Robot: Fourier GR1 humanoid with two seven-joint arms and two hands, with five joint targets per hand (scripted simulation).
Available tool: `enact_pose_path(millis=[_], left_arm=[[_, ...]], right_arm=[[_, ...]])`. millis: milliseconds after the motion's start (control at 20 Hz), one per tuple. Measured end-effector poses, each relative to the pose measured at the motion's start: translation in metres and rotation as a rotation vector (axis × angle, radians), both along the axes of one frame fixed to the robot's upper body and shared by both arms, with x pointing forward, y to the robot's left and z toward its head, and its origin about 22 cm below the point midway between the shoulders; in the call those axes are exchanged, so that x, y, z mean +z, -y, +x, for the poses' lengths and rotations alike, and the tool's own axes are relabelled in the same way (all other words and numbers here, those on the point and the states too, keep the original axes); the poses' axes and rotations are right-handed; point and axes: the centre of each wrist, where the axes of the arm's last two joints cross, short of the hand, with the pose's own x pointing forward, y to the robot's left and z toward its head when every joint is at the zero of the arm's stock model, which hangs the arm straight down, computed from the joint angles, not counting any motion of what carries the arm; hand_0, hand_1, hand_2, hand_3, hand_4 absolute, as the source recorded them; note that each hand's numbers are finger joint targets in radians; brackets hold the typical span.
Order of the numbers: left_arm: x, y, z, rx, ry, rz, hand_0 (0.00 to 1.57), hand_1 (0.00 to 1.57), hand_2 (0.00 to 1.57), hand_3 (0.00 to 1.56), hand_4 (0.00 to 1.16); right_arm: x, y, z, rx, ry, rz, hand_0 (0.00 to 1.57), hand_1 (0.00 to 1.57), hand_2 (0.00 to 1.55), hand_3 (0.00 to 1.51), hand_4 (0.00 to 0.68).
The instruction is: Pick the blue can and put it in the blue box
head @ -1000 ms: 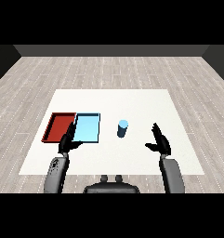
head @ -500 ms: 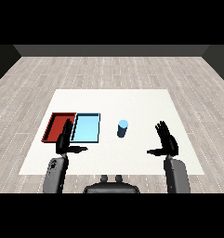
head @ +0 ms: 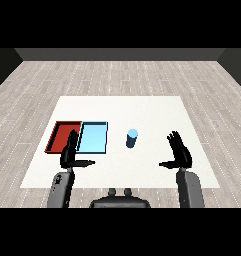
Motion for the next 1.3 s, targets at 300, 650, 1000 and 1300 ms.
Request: enact_pose_path(millis=[300,650,1000,1300], left_arm=[[0.003,-0.004,-0.001,0.006,0.007,-0.013,0.00,0.00,0.00,0.00,0.00],[0.006,-0.005,-0.004,0.010,0.014,-0.021,0.00,0.00,0.00,0.00,0.00],[0.008,-0.006,-0.005,0.011,0.019,-0.026,0.00,0.00,0.00,0.00,0.00],[0.013,-0.007,-0.001,0.020,0.012,-0.023,0.00,0.00,0.00,0.00,0.00]], right_arm=[[-0.007,-0.015,0.030,-0.003,-0.053,0.037,0.00,0.00,0.00,0.00,0.000],[-0.015,-0.034,0.060,0.002,-0.096,0.086,0.00,0.00,0.00,0.00,0.000],[-0.025,-0.050,0.076,-0.004,-0.130,0.114,0.00,0.00,0.00,0.00,0.000],[-0.040,-0.072,0.092,-0.001,-0.153,0.110,0.00,0.00,0.00,0.00,0.000]])
